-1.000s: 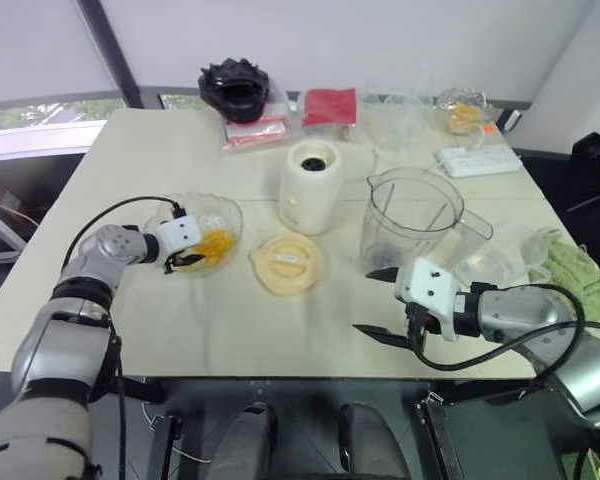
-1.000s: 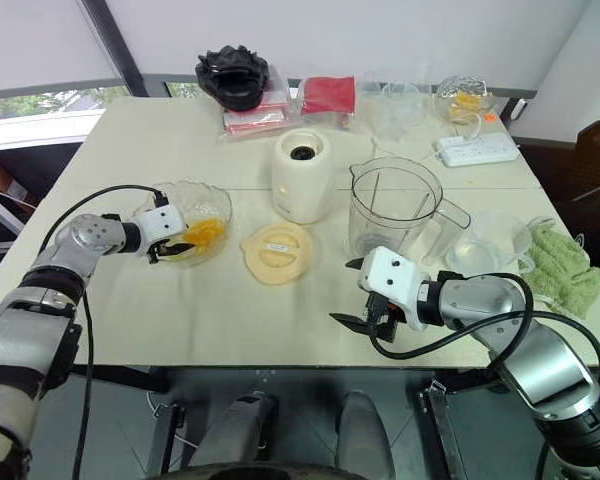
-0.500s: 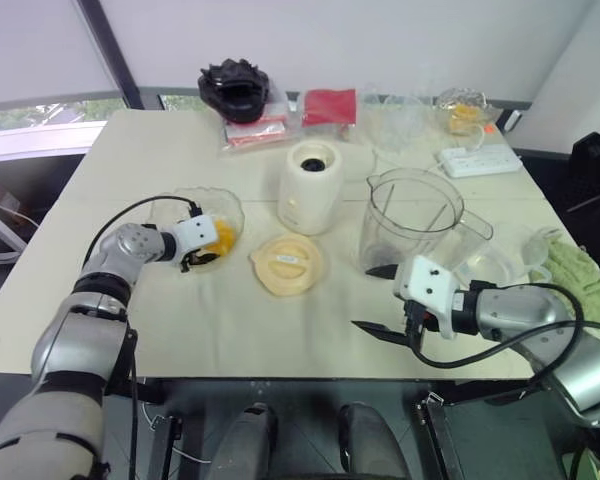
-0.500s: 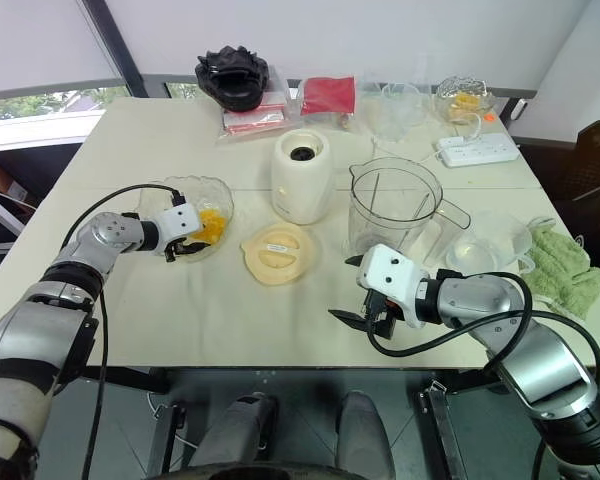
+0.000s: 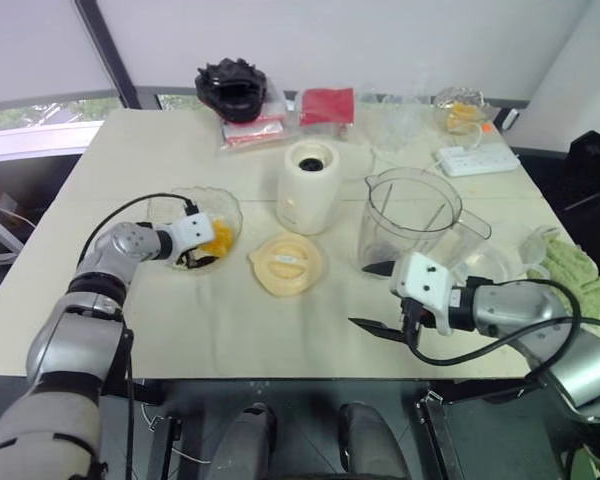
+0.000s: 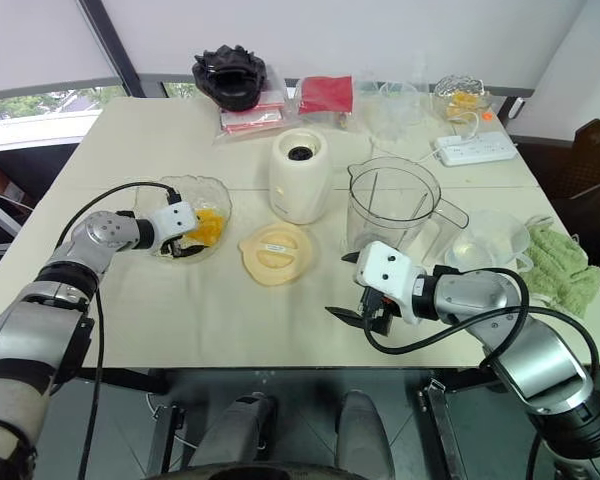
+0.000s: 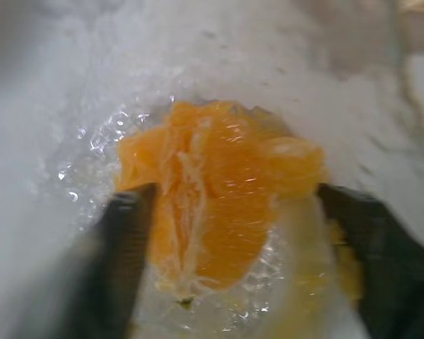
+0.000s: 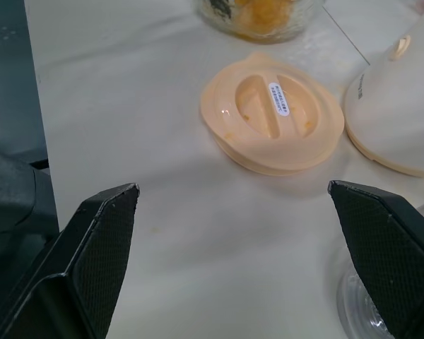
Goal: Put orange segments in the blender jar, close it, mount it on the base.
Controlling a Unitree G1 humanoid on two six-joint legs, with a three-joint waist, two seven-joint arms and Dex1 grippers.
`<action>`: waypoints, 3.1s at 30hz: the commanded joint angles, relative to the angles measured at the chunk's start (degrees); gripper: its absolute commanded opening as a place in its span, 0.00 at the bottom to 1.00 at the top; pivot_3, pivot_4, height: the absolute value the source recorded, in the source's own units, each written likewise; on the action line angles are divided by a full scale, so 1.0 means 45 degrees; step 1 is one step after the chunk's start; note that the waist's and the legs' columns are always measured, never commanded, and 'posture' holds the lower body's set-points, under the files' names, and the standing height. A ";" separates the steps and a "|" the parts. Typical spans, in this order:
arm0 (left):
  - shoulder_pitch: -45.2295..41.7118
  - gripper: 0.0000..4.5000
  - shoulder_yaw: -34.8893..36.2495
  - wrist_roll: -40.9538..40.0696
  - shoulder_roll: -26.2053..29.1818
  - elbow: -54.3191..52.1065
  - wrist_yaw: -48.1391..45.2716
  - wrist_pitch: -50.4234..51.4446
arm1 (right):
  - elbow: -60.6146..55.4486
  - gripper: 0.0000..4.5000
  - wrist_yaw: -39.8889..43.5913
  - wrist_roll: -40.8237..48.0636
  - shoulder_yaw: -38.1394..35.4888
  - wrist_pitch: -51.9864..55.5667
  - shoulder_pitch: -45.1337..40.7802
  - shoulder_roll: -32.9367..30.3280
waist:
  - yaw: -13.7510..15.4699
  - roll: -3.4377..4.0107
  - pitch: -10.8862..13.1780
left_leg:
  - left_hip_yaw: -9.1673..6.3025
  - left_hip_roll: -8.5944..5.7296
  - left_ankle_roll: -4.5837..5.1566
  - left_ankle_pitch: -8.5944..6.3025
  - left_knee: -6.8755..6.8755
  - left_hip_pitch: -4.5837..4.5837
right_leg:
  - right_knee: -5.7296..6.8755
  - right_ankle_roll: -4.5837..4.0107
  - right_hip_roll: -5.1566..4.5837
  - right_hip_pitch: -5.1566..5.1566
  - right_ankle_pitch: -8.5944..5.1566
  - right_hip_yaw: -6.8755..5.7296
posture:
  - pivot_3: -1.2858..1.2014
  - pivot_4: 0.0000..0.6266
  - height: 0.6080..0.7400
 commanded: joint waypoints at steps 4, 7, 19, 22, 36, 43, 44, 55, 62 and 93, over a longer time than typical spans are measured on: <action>-0.0301 0.98 0.0313 -0.0368 0.0307 -0.0029 -0.0290 0.0590 | -0.0097 1.00 0.0092 -0.0068 0.0005 -0.0148 -0.0242 0.0105 | -0.0060 -0.0007 0.0004 | 0.0000 -0.0001 0.0010 -0.0008 -0.0004 -0.0020 | -0.0002 -0.0006 0.0000 -0.0020 0.0003 0.0000 | 0.52 0.24 1.00; -0.0559 0.98 0.0399 -0.0506 0.0371 0.0024 -0.0429 0.0875 | -0.0048 1.00 0.0099 -0.0118 0.0049 -0.0140 -0.0343 0.0161 | -0.0166 -0.0008 0.0005 | -0.0002 -0.0002 0.0012 -0.0009 -0.0004 -0.0036 | -0.0004 -0.0004 -0.0001 -0.0029 0.0002 -0.0001 | 0.52 0.24 1.00; -0.1940 0.98 0.0908 -0.1164 0.0616 0.0336 -0.2813 0.3402 | 0.0125 1.00 0.0095 -0.0331 0.0220 -0.0214 -0.0639 0.0300 | -0.0209 -0.0028 0.0019 | -0.0007 -0.0005 0.0013 -0.0009 0.0006 -0.0093 | -0.0003 -0.0003 -0.0001 -0.0074 0.0001 -0.0010 | 0.52 0.24 1.00; -0.2101 0.98 0.0756 -0.0998 0.0738 0.0362 -0.2772 0.3441 | 0.0134 1.00 0.0079 -0.0368 0.0243 -0.0223 -0.0663 0.0339 | -0.0239 -0.0028 0.0019 | -0.0007 -0.0005 0.0013 -0.0009 0.0006 -0.0129 | 0.0001 -0.0005 -0.0001 -0.0116 0.0003 -0.0009 | 0.52 0.24 1.00; -0.2029 0.98 -0.0576 0.0584 0.0274 0.0683 -0.0496 0.2038 | -0.0126 1.00 -0.0077 -0.0381 0.0160 -0.0042 -0.0373 0.0438 | -0.0195 -0.0030 0.0020 | -0.0006 -0.0007 0.0012 -0.0008 0.0010 -0.0185 | 0.0015 -0.0008 -0.0001 -0.0181 0.0005 -0.0008 | 0.52 0.24 1.00; -0.2013 0.98 -0.0986 0.1175 -0.0240 0.0940 0.0397 0.2078 | -0.0239 1.00 -0.0193 -0.0356 0.0057 0.0066 -0.0283 0.0399 | -0.0211 -0.0030 0.0020 | -0.0005 -0.0007 0.0012 -0.0008 0.0010 -0.0186 | 0.0017 -0.0007 -0.0001 -0.0182 0.0006 -0.0008 | 0.52 0.24 1.00; -0.2014 0.98 -0.1064 0.1258 -0.0277 0.0984 0.0520 0.2135 | -0.0250 1.00 -0.0206 -0.0358 0.0051 0.0080 -0.0279 0.0399 | -0.0214 -0.0030 0.0020 | -0.0005 -0.0008 0.0012 -0.0008 0.0010 -0.0186 | 0.0017 -0.0007 -0.0001 -0.0182 0.0006 -0.0007 | 0.52 0.24 1.00; -0.1864 0.98 -0.1018 0.1442 -0.0641 0.1312 0.1285 0.3040 | -0.0395 1.00 -0.0429 -0.0349 -0.0042 0.0150 -0.0165 0.0392 | -0.0204 -0.0026 0.0014 | -0.0005 -0.0008 0.0013 -0.0007 0.0018 -0.0176 | 0.0026 -0.0010 -0.0001 -0.0174 0.0008 -0.0007 | 0.52 0.24 1.00; -0.1724 0.69 -0.0529 0.0985 -0.0791 0.1383 0.1146 0.3882 | -0.0287 1.00 -0.0473 -0.0404 -0.0033 0.0072 -0.0295 0.0379 | -0.0212 -0.0026 0.0012 | -0.0005 -0.0007 0.0013 -0.0006 0.0024 -0.0172 | 0.0029 -0.0010 0.0000 -0.0170 0.0009 -0.0008 | 0.52 0.24 1.00; -0.1601 0.05 0.1409 -0.1043 0.0640 0.0880 -0.0609 0.4511 | -0.0200 1.00 -0.0566 -0.0512 0.0165 -0.0033 -0.0390 0.0489 | -0.0266 -0.0030 0.0014 | -0.0001 -0.0006 0.0012 -0.0006 0.0021 -0.0182 | 0.0026 -0.0014 -0.0001 -0.0187 0.0013 -0.0007 | 0.52 0.24 1.00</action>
